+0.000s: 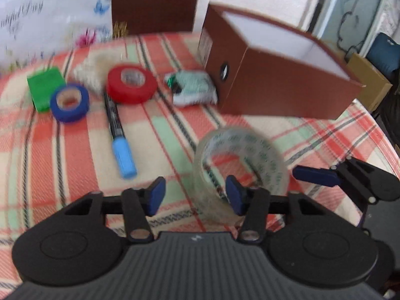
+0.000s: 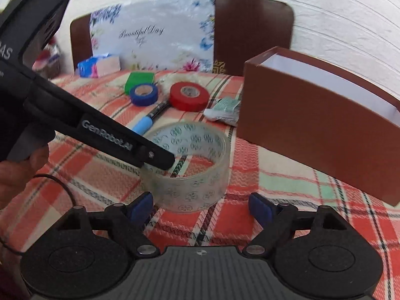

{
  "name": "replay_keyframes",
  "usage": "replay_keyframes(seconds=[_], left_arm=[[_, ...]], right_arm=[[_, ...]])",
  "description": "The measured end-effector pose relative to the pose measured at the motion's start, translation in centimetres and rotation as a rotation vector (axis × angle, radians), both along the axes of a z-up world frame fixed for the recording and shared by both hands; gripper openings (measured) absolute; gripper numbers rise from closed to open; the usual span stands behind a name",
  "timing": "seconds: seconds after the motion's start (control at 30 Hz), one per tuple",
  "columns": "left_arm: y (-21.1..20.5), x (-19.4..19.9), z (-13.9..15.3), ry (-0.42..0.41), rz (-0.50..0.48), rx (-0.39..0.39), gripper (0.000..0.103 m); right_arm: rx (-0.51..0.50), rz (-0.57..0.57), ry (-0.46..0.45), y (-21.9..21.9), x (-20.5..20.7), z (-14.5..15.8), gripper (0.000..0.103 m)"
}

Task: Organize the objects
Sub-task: 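Grasp the clear packing tape roll by its rim with the right gripper, then carry the clear tape roll over the brown box and release it inside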

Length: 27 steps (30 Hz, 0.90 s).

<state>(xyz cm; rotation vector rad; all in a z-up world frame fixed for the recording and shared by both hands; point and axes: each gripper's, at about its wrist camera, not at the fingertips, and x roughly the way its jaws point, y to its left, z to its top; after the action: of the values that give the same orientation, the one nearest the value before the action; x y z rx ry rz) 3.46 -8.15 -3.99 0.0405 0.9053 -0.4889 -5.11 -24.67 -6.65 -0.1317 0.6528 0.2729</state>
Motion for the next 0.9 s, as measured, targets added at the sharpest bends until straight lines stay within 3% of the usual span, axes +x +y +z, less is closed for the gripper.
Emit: replay_keyframes(seconds=[0.03, 0.07, 0.1, 0.17, 0.33, 0.47, 0.67, 0.7, 0.77, 0.83, 0.9], left_arm=[[0.0, 0.2, -0.4, 0.030, -0.004, -0.013, 0.028], [-0.1, 0.2, -0.5, 0.040, 0.005, 0.000, 0.024], [-0.2, 0.0, -0.2, 0.031, 0.002, 0.012, 0.023], [-0.4, -0.5, 1.5, -0.020, 0.003, 0.035, 0.023], [-1.2, 0.2, 9.1, -0.212, -0.024, -0.048, 0.023], [-4.8, 3.1, 12.0, -0.297, -0.067, -0.074, 0.023], [-10.9, 8.8, 10.3, -0.271, -0.112, -0.082, 0.024], [-11.6, 9.6, 9.7, -0.264, -0.109, -0.077, 0.027], [-13.1, 10.7, 8.3, -0.240, -0.094, -0.061, 0.041], [-13.7, 11.2, 7.5, -0.276, -0.060, -0.039, 0.044], [-13.6, 11.4, 7.6, -0.318, -0.048, -0.029, 0.046]], right_arm=[[0.007, 0.028, 0.003, 0.2, 0.5, -0.3, 0.082], [0.019, 0.054, 0.007, 0.5, 1.0, -0.6, 0.070], [0.027, 0.083, 0.016, 1.0, 1.3, -0.5, 0.064], [0.001, 0.075, -0.032, 1.6, 1.4, 0.5, 0.064], [0.008, 0.030, -0.264, -0.3, 2.1, 6.4, 0.064], [-0.029, -0.056, -0.360, -2.8, 4.6, 8.9, 0.064], [-0.001, -0.181, -0.295, -7.6, 9.6, 7.5, 0.064], [0.004, -0.194, -0.277, -8.2, 10.6, 6.9, 0.064], [0.035, -0.224, -0.251, -9.3, 12.1, 5.8, 0.071], [0.094, -0.255, -0.211, -10.6, 13.1, 5.3, 0.073], [0.148, -0.270, -0.229, -11.9, 13.1, 5.0, 0.074]])
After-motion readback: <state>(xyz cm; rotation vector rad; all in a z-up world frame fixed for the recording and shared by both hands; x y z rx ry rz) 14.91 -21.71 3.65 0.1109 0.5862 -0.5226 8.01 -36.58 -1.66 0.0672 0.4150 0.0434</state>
